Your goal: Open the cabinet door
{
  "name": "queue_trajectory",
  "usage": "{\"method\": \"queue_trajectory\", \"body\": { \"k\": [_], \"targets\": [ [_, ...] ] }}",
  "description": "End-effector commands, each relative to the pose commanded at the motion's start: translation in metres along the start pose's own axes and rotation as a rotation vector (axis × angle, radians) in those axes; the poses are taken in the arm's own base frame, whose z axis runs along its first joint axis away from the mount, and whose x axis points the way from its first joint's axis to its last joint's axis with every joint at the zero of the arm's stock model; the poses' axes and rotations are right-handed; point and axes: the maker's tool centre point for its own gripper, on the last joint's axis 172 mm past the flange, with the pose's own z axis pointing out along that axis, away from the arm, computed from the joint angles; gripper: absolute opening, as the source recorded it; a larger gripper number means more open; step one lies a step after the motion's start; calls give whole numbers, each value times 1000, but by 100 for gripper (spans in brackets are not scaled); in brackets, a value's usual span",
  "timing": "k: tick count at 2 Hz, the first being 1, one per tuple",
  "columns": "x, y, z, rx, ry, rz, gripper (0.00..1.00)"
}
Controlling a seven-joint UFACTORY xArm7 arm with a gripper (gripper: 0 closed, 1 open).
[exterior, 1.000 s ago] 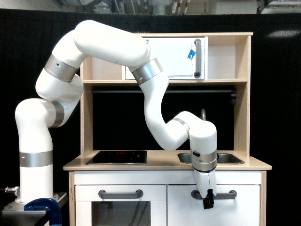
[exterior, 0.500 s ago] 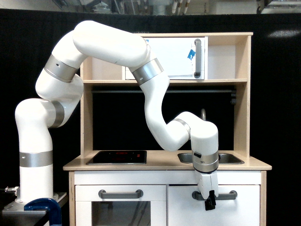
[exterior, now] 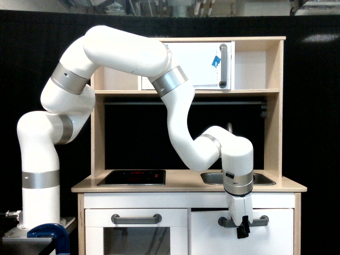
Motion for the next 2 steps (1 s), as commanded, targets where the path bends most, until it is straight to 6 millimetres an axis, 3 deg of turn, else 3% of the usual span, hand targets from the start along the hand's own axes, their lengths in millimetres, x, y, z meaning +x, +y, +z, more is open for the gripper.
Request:
{"method": "queue_trajectory", "body": {
  "k": [2],
  "targets": [
    [10,16,-12,0,0,0,100]
  ]
}}
